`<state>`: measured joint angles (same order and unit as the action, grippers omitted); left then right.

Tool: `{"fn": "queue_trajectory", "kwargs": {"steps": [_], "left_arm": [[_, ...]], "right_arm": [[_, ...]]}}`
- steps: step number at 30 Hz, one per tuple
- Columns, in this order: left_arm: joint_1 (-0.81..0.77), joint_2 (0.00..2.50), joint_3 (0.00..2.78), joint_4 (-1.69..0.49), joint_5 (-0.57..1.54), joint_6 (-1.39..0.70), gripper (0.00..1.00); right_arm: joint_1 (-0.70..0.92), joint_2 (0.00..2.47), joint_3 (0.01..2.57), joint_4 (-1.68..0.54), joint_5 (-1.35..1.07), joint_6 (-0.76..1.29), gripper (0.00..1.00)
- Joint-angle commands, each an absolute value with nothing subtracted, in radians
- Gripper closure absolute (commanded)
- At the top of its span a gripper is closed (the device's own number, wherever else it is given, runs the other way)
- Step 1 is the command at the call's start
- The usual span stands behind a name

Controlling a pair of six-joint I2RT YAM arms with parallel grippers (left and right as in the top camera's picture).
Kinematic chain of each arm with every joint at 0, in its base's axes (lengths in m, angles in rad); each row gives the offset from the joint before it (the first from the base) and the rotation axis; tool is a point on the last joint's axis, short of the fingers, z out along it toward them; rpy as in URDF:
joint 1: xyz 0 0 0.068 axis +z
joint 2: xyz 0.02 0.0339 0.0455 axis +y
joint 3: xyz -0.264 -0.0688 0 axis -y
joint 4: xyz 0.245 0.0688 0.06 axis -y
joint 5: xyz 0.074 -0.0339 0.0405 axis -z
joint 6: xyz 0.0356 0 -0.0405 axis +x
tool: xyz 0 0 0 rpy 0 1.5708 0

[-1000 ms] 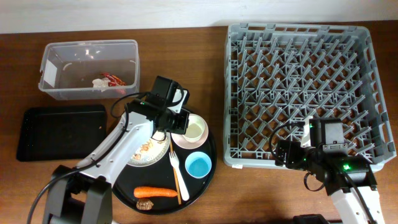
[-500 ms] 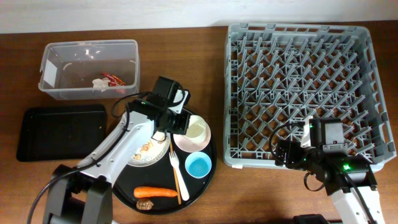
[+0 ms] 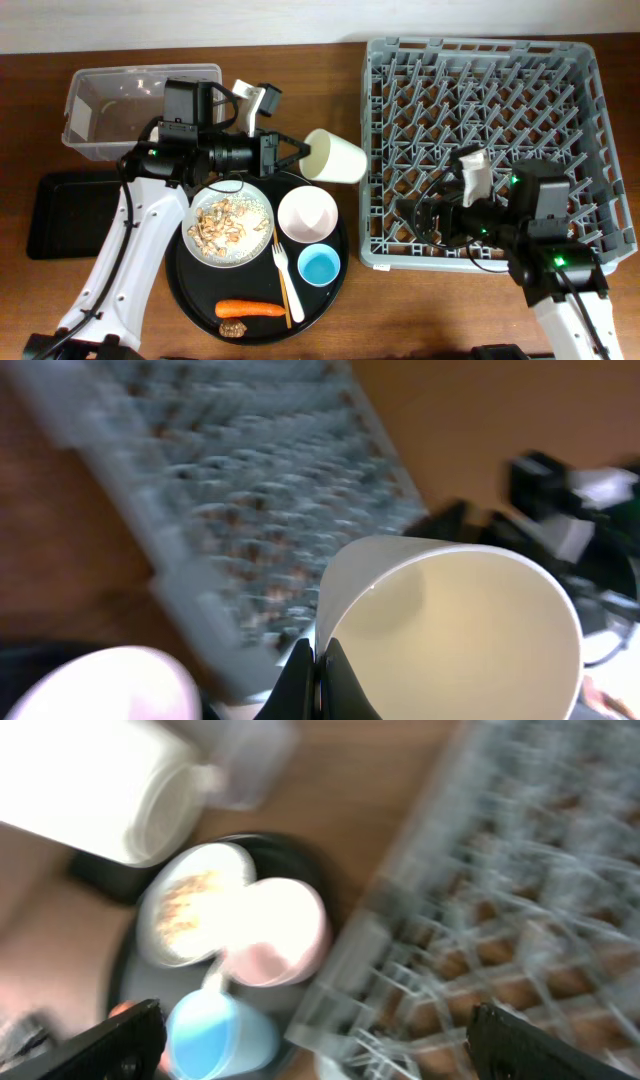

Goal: Sort waste into correct bins and load items into the dishwasher rack
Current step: 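Lift the white cup toward the right gripper and grasp it with right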

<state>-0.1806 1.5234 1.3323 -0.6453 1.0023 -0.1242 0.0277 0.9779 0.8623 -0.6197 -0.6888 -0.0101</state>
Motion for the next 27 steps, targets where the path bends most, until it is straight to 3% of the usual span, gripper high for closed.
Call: {"fn": "queue_trajectory", "kwargs": {"steps": [1,13,27], "left_arm": [[-0.175,1.524,1.341,-0.638,1.317,-0.104,1.00],[-0.187,1.543,1.340,-0.638,1.320,-0.104,1.00],[-0.290,1.552,1.340,-0.639,1.321,-0.119,1.00]], "right_arm": [[0.025,1.021,0.881,-0.563,-1.011,-0.158,0.01],[0.026,1.080,0.881,-0.318,-1.448,-0.196,0.01],[0.026,1.081,0.881,-0.273,-1.379,-0.175,0.01]]}}
